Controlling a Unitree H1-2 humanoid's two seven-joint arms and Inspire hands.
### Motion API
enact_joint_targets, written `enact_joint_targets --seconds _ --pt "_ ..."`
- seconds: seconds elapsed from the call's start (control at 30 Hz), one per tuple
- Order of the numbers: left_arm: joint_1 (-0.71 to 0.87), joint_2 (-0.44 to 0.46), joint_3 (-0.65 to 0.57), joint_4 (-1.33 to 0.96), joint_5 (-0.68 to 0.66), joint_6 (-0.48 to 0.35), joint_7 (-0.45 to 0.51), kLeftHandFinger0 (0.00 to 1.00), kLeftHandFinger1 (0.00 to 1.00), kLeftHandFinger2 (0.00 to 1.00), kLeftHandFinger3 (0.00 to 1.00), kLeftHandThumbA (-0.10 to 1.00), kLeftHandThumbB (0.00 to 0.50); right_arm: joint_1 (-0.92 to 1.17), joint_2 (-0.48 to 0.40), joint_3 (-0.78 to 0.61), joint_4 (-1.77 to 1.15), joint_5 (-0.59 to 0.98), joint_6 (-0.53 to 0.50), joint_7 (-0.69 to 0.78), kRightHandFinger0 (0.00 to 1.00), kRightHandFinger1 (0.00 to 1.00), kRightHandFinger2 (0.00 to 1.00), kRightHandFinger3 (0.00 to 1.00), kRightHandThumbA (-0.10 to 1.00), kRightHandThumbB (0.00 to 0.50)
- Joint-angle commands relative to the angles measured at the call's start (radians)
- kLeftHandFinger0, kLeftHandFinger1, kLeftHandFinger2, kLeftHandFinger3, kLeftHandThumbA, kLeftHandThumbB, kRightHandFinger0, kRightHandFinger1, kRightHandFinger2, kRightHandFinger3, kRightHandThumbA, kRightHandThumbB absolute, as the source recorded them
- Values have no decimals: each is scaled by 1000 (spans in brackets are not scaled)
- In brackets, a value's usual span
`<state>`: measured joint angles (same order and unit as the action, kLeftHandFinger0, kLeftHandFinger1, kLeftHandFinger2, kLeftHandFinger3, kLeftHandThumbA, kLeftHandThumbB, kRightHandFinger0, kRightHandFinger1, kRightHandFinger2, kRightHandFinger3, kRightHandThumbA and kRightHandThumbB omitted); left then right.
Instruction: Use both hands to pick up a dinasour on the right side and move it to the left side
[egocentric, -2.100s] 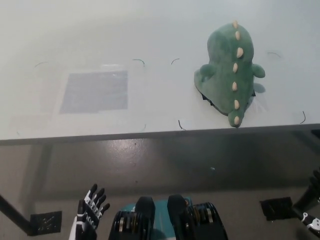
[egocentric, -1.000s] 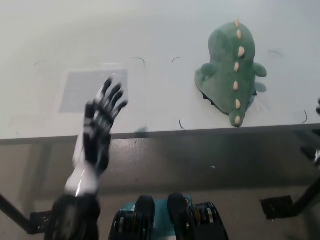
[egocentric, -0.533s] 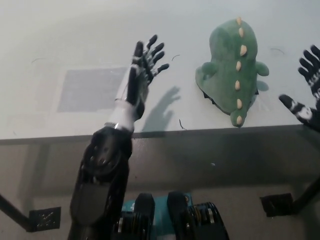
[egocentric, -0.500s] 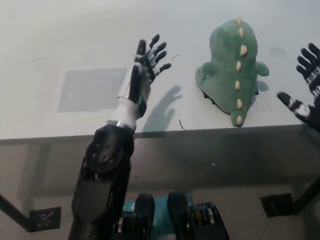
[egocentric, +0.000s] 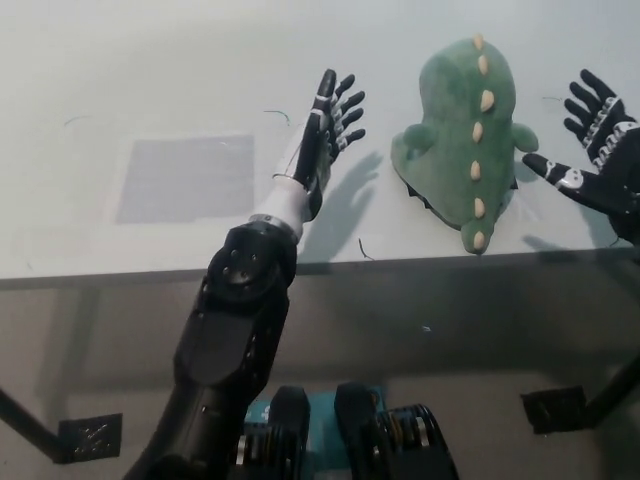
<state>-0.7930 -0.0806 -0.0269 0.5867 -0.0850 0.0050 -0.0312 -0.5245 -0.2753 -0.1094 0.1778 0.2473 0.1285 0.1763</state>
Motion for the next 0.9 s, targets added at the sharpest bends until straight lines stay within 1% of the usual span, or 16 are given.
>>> enact_joint_targets --seconds 0.0,0.07,0.1,0.13,0.23,0.27,0.3,0.33,0.43,0.5,0.63,0.7,0.73,0.77,0.8,0.87 --pt "-80 -16 -7 39 23 -94 5 1000 1000 1000 1000 1000 364 -57 8 12 23 -19 -48 10 1000 1000 1000 1000 1000 184" --pt "-89 -17 -8 64 26 -104 8 1000 1000 1000 1000 1000 357 -56 14 15 28 -23 -52 8 1000 1000 1000 1000 1000 178" --pt "-100 -22 -2 97 20 -113 9 1000 1000 1000 1000 1000 355 -60 20 17 42 -25 -42 4 1000 1000 1000 1000 1000 207" --pt "-105 -25 1 112 19 -115 10 1000 1000 1000 1000 1000 347 -60 22 20 50 -32 -46 3 1000 1000 1000 1000 1000 219" --pt "-118 -27 3 154 19 -127 9 1000 1000 1000 1000 1000 341 -64 25 22 94 -43 -67 6 1000 1000 1000 1000 1000 213" --pt "-126 -28 0 186 25 -134 11 1000 1000 1000 1000 1000 311 -71 26 22 133 -48 -64 3 1000 1000 1000 1000 1000 192" --pt "-132 -28 -2 212 31 -145 13 1000 1000 1000 1000 1000 298 -77 28 21 159 -49 -58 -1 1000 1000 1000 1000 1000 195" --pt "-137 -27 -4 238 32 -158 10 1000 1000 1000 1000 1000 311 -84 31 17 189 -43 -57 2 1000 1000 1000 1000 1000 187" --pt "-150 -26 5 262 25 -157 7 1000 1000 1000 1000 1000 309 -107 36 17 233 -45 -67 4 1000 1000 1000 1000 1000 178" --pt "-145 -34 6 272 20 -156 5 1000 1000 1000 1000 1000 332 -106 39 19 253 -47 -78 7 1000 1000 1000 1000 1000 210" --pt "-170 -35 11 314 19 -173 8 1000 1000 1000 1000 1000 354 -132 43 18 305 -47 -109 11 1000 1000 1000 1000 1000 235" --pt "-172 -35 7 314 29 -165 14 1000 1000 1000 1000 1000 359 -135 40 18 308 -47 -115 18 1000 1000 1000 1000 1000 230" --pt "-173 -35 7 316 29 -167 14 1000 1000 1000 1000 1000 350 -136 40 18 310 -47 -116 18 1000 1000 1000 1000 1000 232" --pt "-173 -35 8 320 29 -166 15 1000 1000 1000 1000 1000 360 -135 37 22 304 -57 -116 12 1000 1000 1000 1000 1000 227" --pt "-177 -32 9 322 28 -164 14 1000 1000 1000 1000 1000 360 -139 35 24 308 -62 -121 11 1000 1000 1000 1000 1000 241" --pt "-187 -28 12 340 30 -157 22 1000 1000 1000 1000 1000 337 -152 13 37 343 -105 -134 -8 1000 1000 1000 1000 1000 231"
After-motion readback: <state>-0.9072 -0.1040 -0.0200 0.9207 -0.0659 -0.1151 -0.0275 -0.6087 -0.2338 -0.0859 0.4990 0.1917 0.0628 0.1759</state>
